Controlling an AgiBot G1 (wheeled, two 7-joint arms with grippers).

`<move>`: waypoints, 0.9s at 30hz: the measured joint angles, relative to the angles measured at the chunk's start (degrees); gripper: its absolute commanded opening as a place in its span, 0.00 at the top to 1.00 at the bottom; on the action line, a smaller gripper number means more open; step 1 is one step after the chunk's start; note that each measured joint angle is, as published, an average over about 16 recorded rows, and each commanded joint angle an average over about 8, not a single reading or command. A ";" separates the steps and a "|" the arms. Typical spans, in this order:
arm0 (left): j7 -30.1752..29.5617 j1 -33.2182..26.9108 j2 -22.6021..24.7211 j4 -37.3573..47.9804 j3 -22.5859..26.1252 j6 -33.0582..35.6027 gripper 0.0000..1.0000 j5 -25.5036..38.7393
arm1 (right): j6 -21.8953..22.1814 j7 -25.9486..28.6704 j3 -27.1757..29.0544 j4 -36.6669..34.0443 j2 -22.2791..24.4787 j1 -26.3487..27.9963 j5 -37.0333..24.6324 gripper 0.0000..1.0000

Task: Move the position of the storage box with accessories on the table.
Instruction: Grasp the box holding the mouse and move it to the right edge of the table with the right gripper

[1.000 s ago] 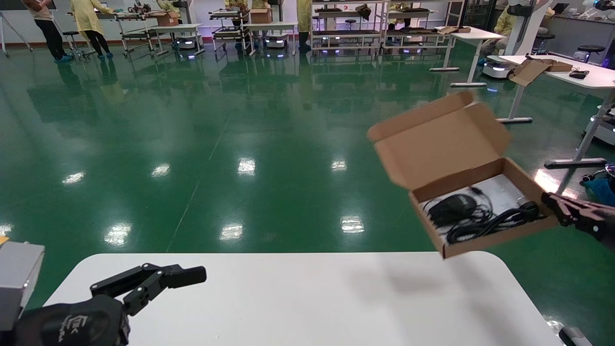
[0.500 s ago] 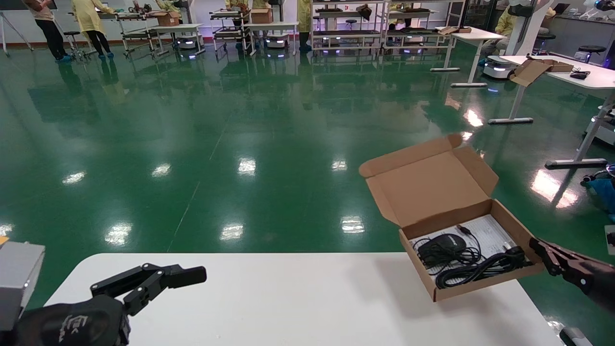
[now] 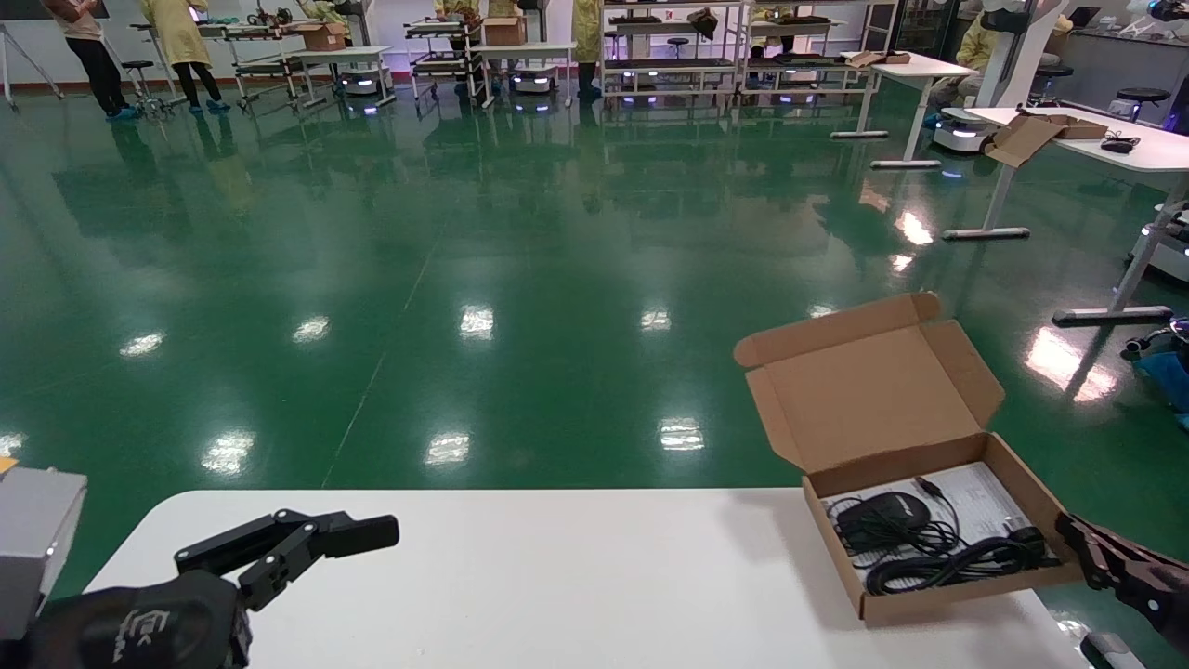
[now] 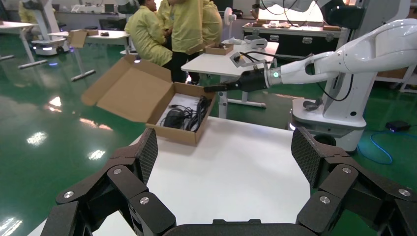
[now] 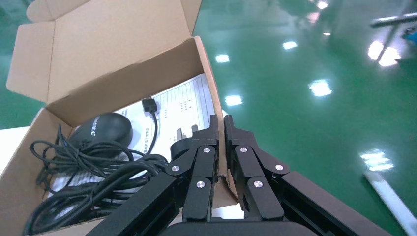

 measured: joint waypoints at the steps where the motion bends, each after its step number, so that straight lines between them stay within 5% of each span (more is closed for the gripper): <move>1: 0.00 0.00 0.00 0.00 0.00 0.00 0.00 0.00 | 0.25 -0.22 0.13 -0.03 0.01 -0.30 0.18 1.00; 27: 0.00 0.00 0.00 0.00 0.00 0.00 0.00 0.00 | 5.68 -6.08 2.00 1.96 -3.44 -5.32 2.91 1.00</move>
